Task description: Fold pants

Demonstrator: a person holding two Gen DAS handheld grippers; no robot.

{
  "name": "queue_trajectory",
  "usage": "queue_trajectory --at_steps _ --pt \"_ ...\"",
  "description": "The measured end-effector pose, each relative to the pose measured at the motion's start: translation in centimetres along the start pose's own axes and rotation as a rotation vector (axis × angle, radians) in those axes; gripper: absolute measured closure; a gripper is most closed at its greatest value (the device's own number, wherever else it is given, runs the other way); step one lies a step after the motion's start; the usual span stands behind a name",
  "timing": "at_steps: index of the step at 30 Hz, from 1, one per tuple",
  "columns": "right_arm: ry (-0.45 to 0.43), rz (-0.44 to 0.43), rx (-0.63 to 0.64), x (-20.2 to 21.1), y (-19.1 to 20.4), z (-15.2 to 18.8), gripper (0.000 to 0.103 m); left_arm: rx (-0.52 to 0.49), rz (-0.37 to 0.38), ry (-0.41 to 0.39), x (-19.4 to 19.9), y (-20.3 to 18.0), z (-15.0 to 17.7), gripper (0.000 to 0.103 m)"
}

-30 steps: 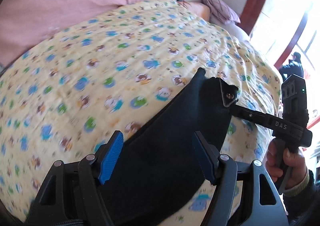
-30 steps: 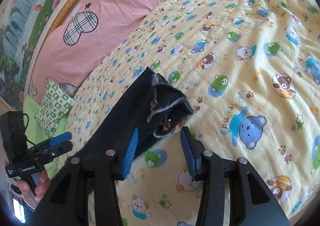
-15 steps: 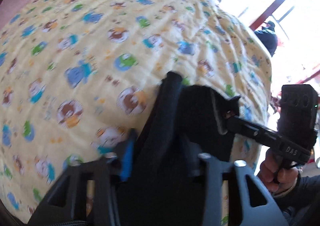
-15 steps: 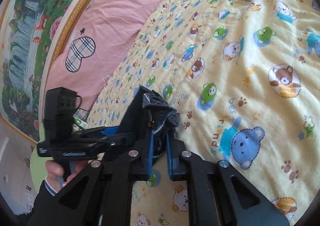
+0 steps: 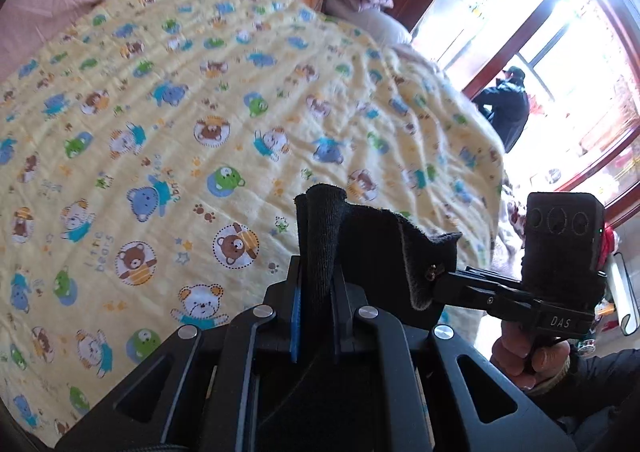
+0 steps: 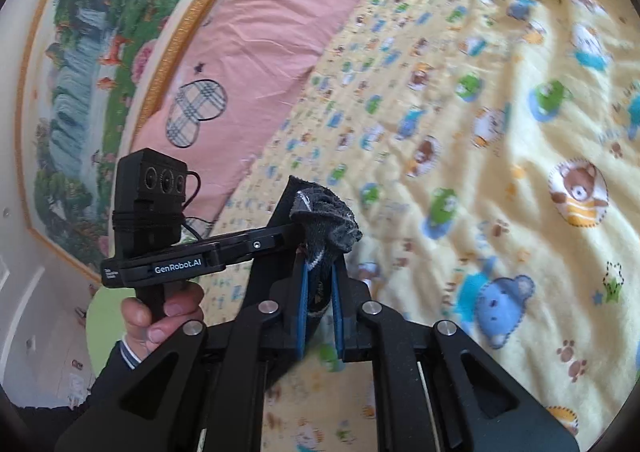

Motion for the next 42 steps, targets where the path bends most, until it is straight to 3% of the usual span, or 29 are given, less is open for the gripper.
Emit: queue_trajectory --at_steps 10,19,34,42 --pt "-0.002 -0.223 0.086 1.0 6.9 -0.4 0.092 0.027 -0.004 -0.176 8.5 -0.5 3.2 0.093" --pt "0.098 -0.349 0.138 -2.0 12.2 2.4 0.092 0.154 -0.005 -0.28 12.5 2.9 9.0 0.093" --pt "0.361 -0.343 0.237 -10.0 15.6 10.4 0.091 0.395 -0.007 -0.339 12.8 11.0 19.6 0.093" --pt "0.439 -0.292 0.286 -11.9 15.6 12.4 0.091 0.445 -0.013 -0.341 11.7 12.5 21.5 0.093"
Point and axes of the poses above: each gripper's, at about its wrist camera, not at the fingertips, and x roughly against the way its jaws point, y to its left, z to its underside, the point moved 4 cm from there along -x, roughly the way its jaws point, and after that the axes turned 7 degrees about x, right-handed, at the moved point
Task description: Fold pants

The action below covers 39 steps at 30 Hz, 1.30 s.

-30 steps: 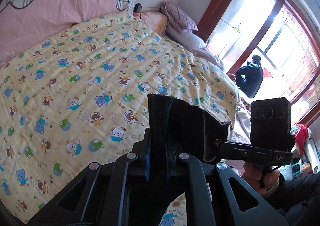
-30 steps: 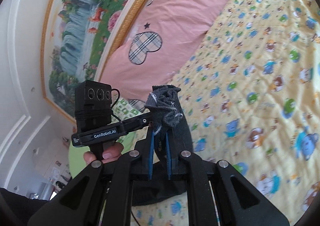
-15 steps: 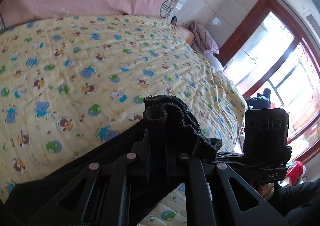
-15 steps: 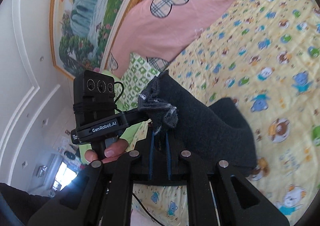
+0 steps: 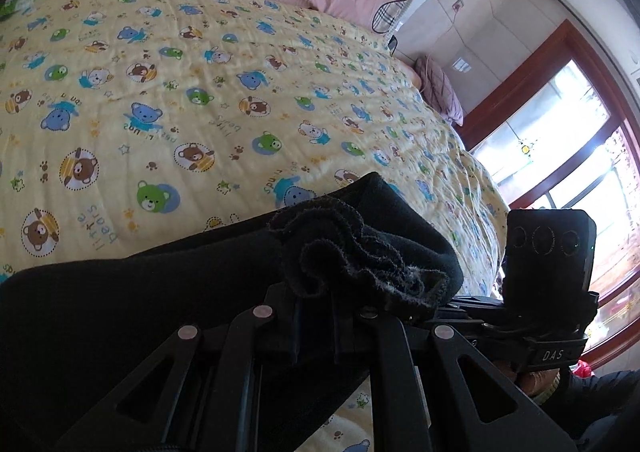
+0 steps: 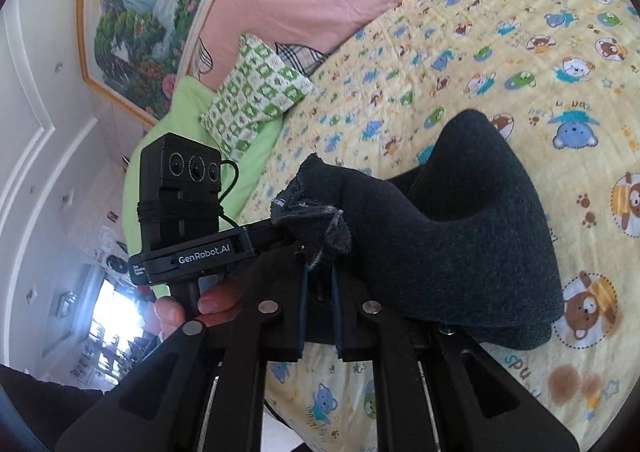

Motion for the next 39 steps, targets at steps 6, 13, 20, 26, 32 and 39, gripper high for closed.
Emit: queue_trajectory --at_steps 6,13,20,26,32,39 --pt "0.062 0.05 0.029 -1.1 0.1 0.4 0.09 0.036 -0.016 -0.006 0.4 1.3 1.3 0.092" --pt "0.117 0.092 0.066 -1.9 0.6 0.9 0.083 0.105 -0.048 -0.038 2.5 2.5 3.1 0.092" --pt "0.131 0.101 0.086 -2.2 1.5 1.2 0.072 0.179 -0.087 -0.1 5.8 3.7 5.0 0.091" --pt "0.151 0.083 0.111 -2.7 2.7 1.6 0.069 0.25 -0.137 -0.147 8.5 5.0 6.9 0.084" --pt "0.157 0.056 0.152 -3.2 4.6 1.4 0.069 0.329 -0.161 -0.213 11.6 6.2 9.0 0.075" --pt "0.169 0.025 0.209 -4.6 6.8 0.5 0.069 0.444 -0.182 -0.28 15.2 8.2 11.9 0.075"
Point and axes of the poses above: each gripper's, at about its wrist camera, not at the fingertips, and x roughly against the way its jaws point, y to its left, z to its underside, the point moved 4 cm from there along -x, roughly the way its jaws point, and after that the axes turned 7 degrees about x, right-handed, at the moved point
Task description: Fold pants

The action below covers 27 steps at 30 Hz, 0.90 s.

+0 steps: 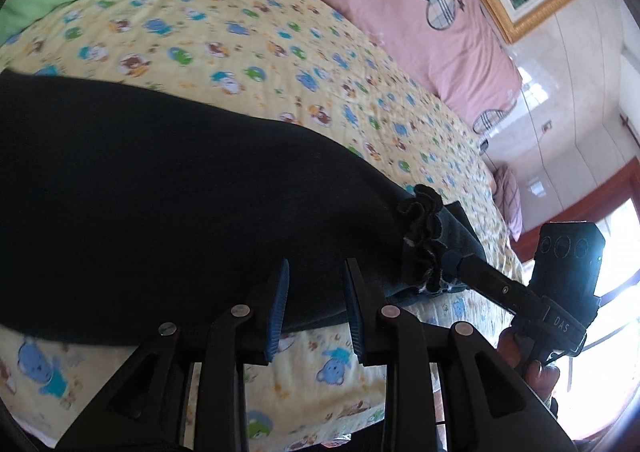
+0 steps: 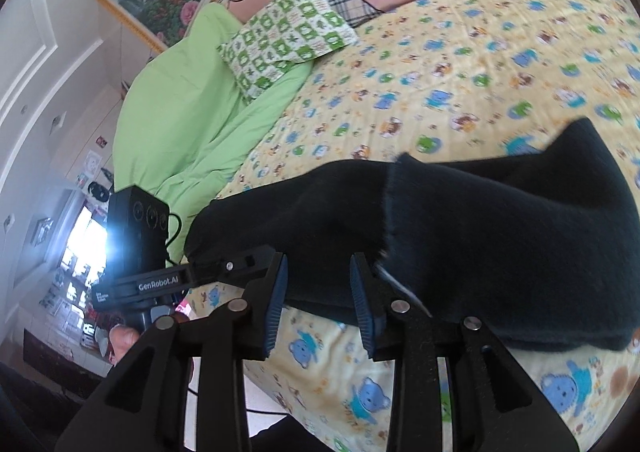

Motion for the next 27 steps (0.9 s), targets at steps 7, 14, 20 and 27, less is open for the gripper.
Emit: queue_trajectory --at_steps 7,14,20,27 --pt "0.027 -0.029 0.057 -2.0 1.9 -1.5 0.069 0.131 -0.045 -0.07 3.5 3.5 1.0 0.069" --pt "0.075 -0.062 0.118 -4.9 4.2 -2.3 0.062 0.223 -0.1 -0.176 7.3 6.2 1.9 0.069" --pt "0.126 -0.082 0.181 -7.4 6.0 -2.5 0.059 0.298 -0.121 -0.221 9.8 8.3 2.6 0.069" --pt "0.168 -0.113 0.249 -10.6 8.6 -3.6 0.059 0.39 -0.151 -0.267 11.9 11.6 2.8 0.062"
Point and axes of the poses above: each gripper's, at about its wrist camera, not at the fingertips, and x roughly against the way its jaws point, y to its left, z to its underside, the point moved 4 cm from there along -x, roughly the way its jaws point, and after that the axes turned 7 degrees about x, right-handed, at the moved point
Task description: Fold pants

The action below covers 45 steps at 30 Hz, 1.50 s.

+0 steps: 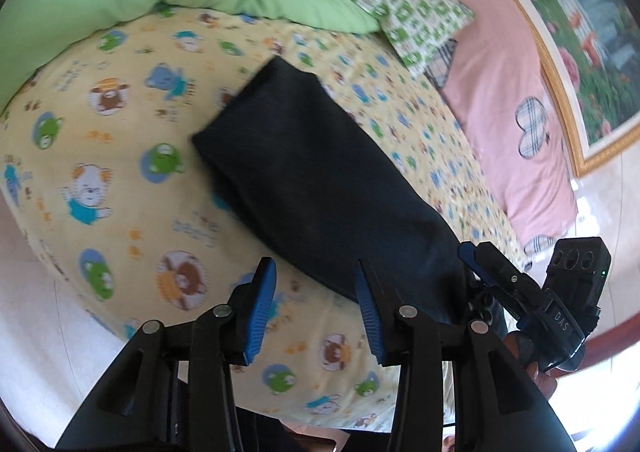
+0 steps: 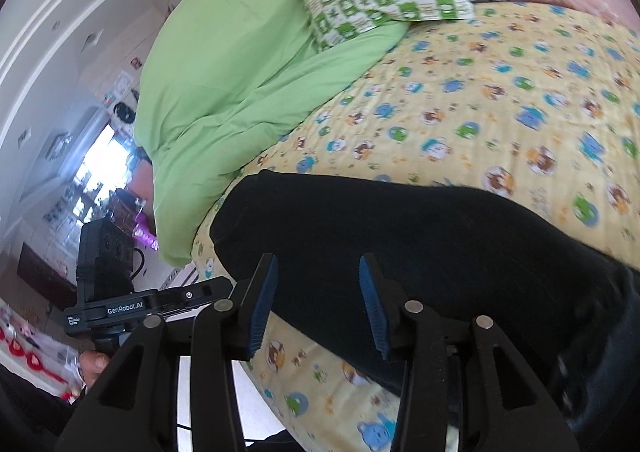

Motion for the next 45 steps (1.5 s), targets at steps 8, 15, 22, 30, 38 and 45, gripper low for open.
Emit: queue_trajectory --at_steps 8,15,22,30,38,45 --pt "0.036 -0.026 0.071 -3.0 1.5 -2.3 0.059 0.066 -0.029 -0.024 0.3 2.4 -1.5 0.055" --pt "0.074 -0.028 0.161 -5.5 3.0 -4.5 0.059 0.094 -0.034 -0.026 -0.5 3.3 -2.6 0.055" --pt "0.14 -0.04 0.235 -8.8 3.3 -6.3 0.058 0.102 -0.045 -0.016 -1.8 3.3 -3.5 0.052" --pt "0.266 -0.038 0.428 -13.8 5.2 -8.0 0.058 0.103 -0.059 -0.029 -2.7 3.2 -4.2 0.052" --pt "0.378 -0.037 0.533 -18.6 6.3 -7.9 0.058 0.075 -0.072 -0.062 -3.5 2.7 -5.3 0.058" --pt "0.339 -0.065 0.45 -17.8 5.6 -8.2 0.08 0.029 -0.075 -0.083 -3.3 1.8 -5.4 0.074"
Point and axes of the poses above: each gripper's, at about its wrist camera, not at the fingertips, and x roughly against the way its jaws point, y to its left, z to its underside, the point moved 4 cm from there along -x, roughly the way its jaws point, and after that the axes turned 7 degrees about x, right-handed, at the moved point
